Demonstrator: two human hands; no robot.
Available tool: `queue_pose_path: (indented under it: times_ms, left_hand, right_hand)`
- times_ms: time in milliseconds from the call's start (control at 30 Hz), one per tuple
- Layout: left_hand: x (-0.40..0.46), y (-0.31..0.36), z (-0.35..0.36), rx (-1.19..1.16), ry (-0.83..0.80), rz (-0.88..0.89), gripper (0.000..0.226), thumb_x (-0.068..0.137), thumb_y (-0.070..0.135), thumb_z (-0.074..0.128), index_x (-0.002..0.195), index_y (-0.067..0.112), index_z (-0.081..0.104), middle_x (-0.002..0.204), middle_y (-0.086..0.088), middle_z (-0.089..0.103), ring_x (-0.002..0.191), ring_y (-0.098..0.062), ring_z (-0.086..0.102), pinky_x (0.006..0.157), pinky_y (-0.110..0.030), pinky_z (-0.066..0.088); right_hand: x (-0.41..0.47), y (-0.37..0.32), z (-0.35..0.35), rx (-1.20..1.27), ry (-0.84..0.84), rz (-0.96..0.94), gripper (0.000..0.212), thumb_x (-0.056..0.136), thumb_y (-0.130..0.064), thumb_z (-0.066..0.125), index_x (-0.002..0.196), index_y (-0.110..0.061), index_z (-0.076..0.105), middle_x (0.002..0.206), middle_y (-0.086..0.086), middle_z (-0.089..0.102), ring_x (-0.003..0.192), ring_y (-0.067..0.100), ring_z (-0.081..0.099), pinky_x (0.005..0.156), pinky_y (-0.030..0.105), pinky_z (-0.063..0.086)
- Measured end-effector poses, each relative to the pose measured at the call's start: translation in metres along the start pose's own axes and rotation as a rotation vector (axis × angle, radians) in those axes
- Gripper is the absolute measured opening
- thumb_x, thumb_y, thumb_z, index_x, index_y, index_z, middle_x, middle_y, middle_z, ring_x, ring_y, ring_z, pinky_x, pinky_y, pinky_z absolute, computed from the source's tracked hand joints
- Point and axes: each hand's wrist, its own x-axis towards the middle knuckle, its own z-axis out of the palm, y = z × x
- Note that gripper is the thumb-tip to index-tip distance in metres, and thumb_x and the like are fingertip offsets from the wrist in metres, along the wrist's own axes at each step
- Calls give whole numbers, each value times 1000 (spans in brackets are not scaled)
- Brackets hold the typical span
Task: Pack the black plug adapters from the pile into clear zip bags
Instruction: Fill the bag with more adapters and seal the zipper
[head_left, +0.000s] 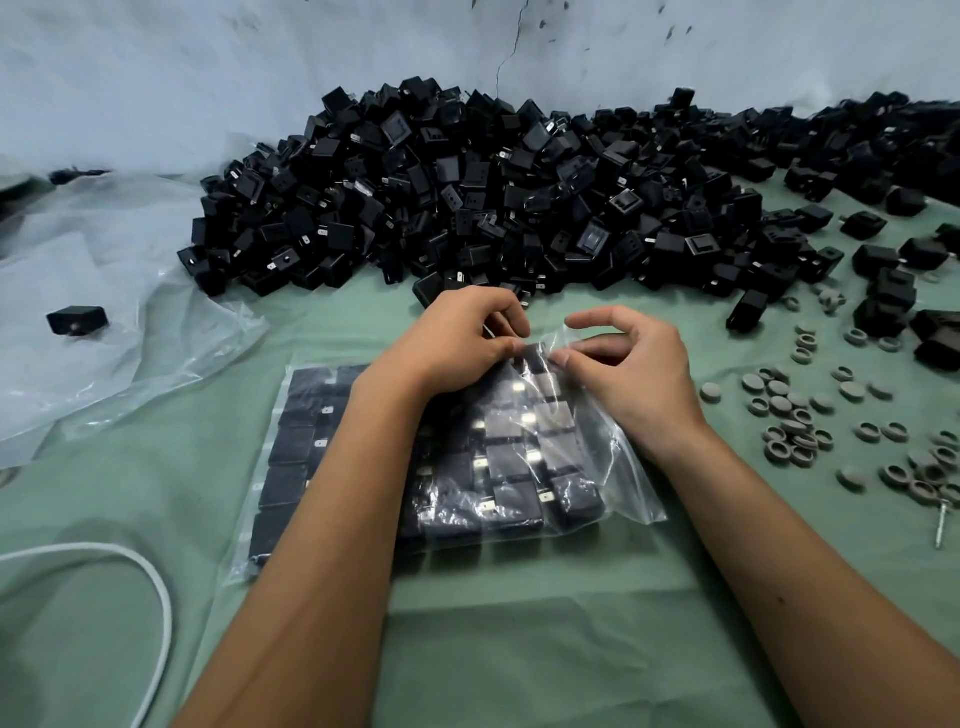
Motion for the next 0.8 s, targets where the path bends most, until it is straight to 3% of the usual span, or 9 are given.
queue_pose_path:
  times_ms: [233, 367, 533, 800]
  left_hand:
    - [-1, 0, 2, -51, -64, -44, 9, 94, 24, 75, 102, 22, 71, 92, 5, 72, 80, -11, 70, 68, -19, 51]
    - [0, 0, 4, -59, -61, -48, 6, 94, 25, 74, 99, 23, 71, 89, 3, 74, 84, -14, 70, 77, -31, 57]
    - [3, -1, 11, -38, -36, -40, 8, 93, 32, 75, 92, 26, 70, 79, 9, 73, 63, 7, 61, 64, -23, 47]
    - [3, -4, 12, -64, -35, -35, 6, 94, 30, 75, 92, 25, 71, 78, 8, 72, 60, 7, 60, 63, -22, 46]
  right_hand:
    - [11, 10, -7, 69, -4, 88, 32, 86, -15, 83, 111, -32, 72, 84, -3, 80, 83, 16, 77, 91, 49, 60]
    - [11, 9, -7, 71, -82, 89, 31, 91, -12, 77, 116, -30, 71, 89, -1, 80, 84, 17, 77, 88, 49, 62]
    - [10, 8, -9, 36, -146, 52, 30, 94, -20, 75, 121, -33, 70, 90, -2, 80, 88, 16, 77, 91, 48, 60]
    - [8, 9, -10, 20, -124, 40, 30, 91, -21, 77, 118, -33, 71, 84, -2, 80, 85, 14, 77, 92, 47, 60]
